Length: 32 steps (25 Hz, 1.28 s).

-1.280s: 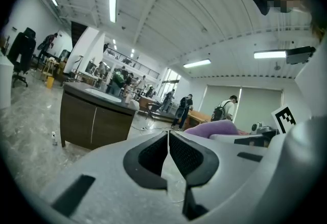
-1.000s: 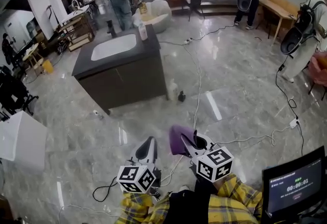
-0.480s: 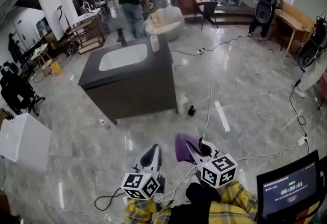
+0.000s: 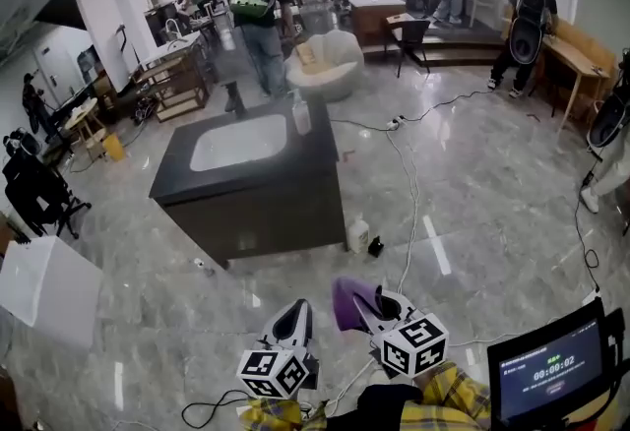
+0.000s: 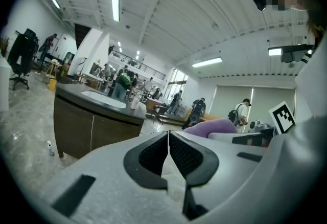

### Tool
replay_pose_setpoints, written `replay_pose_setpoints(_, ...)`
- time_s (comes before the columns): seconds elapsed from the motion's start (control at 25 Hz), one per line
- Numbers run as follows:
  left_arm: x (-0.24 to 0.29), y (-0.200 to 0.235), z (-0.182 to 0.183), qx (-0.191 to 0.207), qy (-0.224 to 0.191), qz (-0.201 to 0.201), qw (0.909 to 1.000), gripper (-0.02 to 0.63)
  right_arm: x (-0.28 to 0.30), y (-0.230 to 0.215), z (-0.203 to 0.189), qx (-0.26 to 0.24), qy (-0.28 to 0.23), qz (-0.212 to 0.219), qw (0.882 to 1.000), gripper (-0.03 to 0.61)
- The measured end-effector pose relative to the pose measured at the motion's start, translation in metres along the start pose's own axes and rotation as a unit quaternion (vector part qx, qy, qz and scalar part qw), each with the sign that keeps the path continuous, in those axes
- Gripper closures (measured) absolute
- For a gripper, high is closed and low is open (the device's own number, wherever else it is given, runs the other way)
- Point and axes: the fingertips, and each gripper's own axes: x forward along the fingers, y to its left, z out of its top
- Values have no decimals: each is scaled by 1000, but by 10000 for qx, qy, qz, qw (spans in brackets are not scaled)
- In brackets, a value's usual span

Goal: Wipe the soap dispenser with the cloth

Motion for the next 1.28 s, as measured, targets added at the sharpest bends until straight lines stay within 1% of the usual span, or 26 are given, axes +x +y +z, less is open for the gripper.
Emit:
replay_pose_setpoints(0.2,39,9,11,5,-43,125,9999,607,27,-28,16,-69,29,157,9998,535)
replay_pose_setpoints(0.36,61,13,13,16,-113,224,9997,607,37,-47,23,-119,14,224,9997,535)
replay_pose_setpoints(0.48,71,11,14,38,-136,226,9996,607,43,-54,24,-84,-14,266,9996,535)
replay_pose_setpoints(0.68,78,17,13,2,-37,328,9995,607,50,-61,23,12,58,288,9996,535)
replay_pose_setpoints(0.8,86,24,17,73,-64,372,9993,607,58,-67,24,20,24,320,9995,535)
replay_pose_setpoints(1.04,114,53,33,106,-72,301,9995,607,97,-75,29,-12,104,279,9996,535)
replay_pose_setpoints(1.16,134,72,47,79,-98,226,9997,607,126,-80,43,-30,66,229,9997,535)
replay_pose_setpoints(1.28,155,93,67,159,-120,132,9997,607,161,-82,59,-59,37,224,9997,535)
